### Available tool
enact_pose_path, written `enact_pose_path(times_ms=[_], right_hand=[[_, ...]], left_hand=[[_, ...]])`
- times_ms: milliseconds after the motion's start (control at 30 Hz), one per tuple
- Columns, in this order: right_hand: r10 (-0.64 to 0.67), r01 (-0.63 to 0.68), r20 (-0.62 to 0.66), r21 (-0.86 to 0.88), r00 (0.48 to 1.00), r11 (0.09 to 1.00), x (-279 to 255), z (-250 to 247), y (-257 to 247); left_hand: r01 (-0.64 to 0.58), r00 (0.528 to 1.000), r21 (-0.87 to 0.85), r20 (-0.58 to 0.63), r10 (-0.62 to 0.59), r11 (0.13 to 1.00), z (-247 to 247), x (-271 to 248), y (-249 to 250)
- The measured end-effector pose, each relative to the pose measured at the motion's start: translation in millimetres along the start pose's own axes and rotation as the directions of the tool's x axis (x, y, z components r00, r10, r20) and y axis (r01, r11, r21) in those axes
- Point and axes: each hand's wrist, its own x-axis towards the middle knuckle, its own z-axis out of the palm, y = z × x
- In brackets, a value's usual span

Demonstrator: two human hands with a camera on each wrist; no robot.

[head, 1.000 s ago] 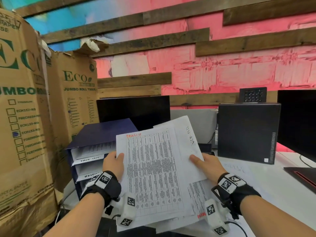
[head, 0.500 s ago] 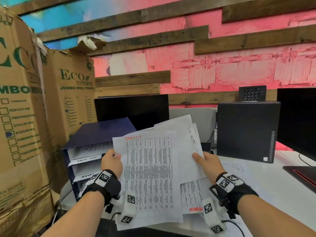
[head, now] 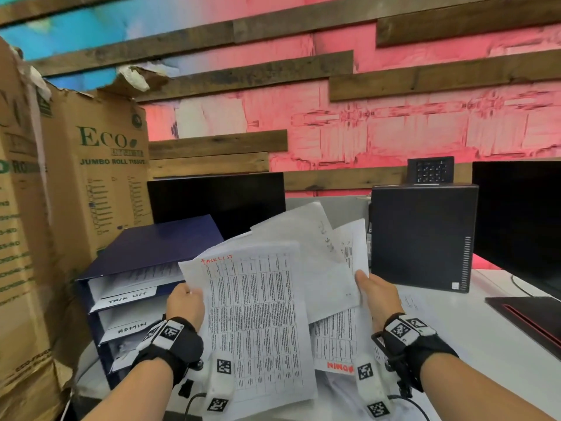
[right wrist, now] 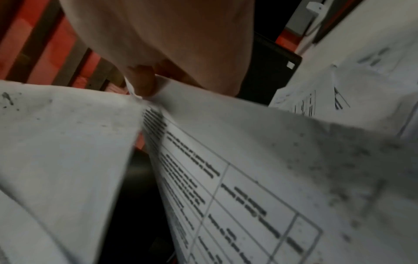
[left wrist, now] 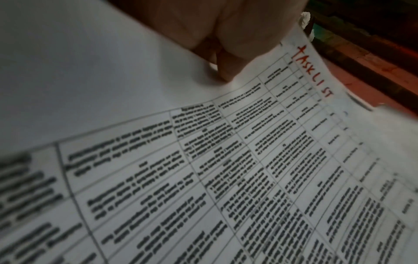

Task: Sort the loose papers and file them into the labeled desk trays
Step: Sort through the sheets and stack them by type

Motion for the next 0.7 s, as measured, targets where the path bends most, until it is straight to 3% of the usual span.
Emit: enact_pose_path(times_ms=[233,433,700], right_hand=[[-0.176,0.180,0.040,-0.305,0.984,0.935,-0.8,5.6,-1.2],[-0.247,0.324,0.228,-0.426,0.942,0.845,-9.9,29.3,-19.2],[-0.276,0.436,0.395,-0.409,0.876,0.802,-31.6,65.8,-27.7]], left_hand=[[-0.024,0.996,-0.027,-0.084,0.022,0.999,-13.1,-1.6,0.3],[-0.090,0.995,-0.104,0.034,0.094,0.991,-39.9,2.0,-5.6],[-0.107,0.989,-0.086,0.089,0.115,0.991,-79.3,-4.4,-5.1]])
